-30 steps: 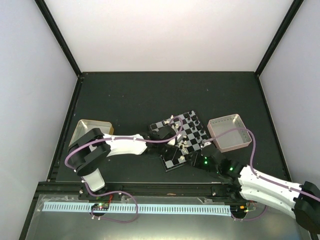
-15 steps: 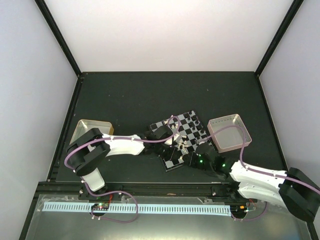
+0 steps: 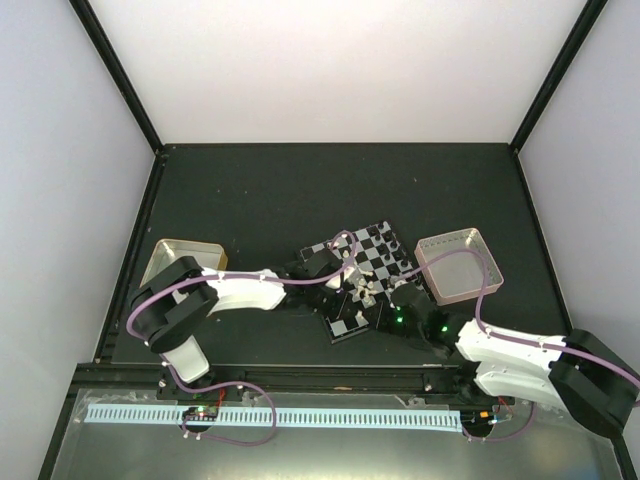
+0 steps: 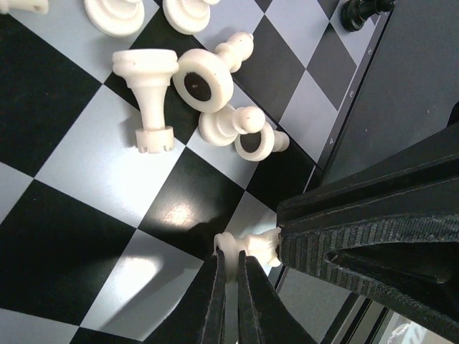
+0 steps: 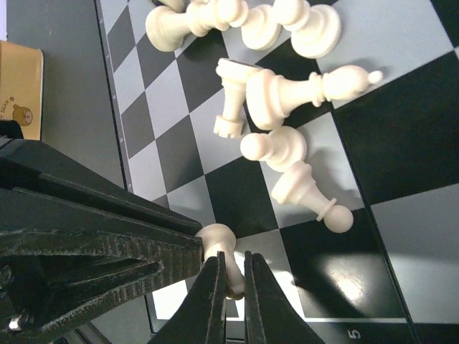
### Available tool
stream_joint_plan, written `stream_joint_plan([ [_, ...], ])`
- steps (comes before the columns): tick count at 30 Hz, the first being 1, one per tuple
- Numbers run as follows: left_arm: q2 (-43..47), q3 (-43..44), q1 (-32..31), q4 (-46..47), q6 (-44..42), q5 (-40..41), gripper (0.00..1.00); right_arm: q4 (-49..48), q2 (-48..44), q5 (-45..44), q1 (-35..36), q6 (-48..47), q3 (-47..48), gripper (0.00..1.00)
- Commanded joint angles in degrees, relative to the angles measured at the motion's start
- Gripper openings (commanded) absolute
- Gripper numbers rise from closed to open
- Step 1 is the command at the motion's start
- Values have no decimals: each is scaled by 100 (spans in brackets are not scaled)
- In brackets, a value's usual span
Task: Set up the chess pieces on the board
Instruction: Pick up the chess piece from the chessboard.
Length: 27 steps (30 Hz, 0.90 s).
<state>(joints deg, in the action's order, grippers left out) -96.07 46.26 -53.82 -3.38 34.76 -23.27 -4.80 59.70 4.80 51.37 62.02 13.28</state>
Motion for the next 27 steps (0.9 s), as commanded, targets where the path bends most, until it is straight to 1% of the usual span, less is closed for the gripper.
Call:
stream_joint_plan([
  [1, 80, -165, -16, 68, -23, -58, 4, -126, -60, 21, -2, -42, 138, 1],
  [4, 171, -179, 2, 142, -30, -49, 8, 156, -118, -75, -4, -135, 310, 1],
  [9, 514, -192, 71, -28, -47, 323, 26, 954, -55, -219, 3, -458, 821, 1],
  [11, 761, -215, 102, -211, -71, 624, 31, 1413, 82, -280, -4, -658, 1115, 1],
  [15, 1502, -313, 173, -712, -183, 1562, 37, 2283, 508, -433, 20, -1163, 1794, 1],
  [20, 2936, -328, 280, -1872, -371, 3310, 41, 3189, 1202, -775, 140, -1694, 2743, 1],
  [21, 3258, -328, 294, -2099, -371, 3794, 43, 3276, 1353, -831, 162, -1777, 2901, 1],
  [22, 3562, -328, 311, -2335, -375, 4115, 45, 3334, 1511, -893, 182, -1861, 3065, 1],
  [24, 4212, -349, 336, -2678, -423, 4633, 50, 3438, 1863, -973, 194, -2020, 3400, 1],
  [27, 5143, -433, 353, -2999, -559, 5149, 61, 3610, 2485, -1162, 214, -2258, 4055, 1],
])
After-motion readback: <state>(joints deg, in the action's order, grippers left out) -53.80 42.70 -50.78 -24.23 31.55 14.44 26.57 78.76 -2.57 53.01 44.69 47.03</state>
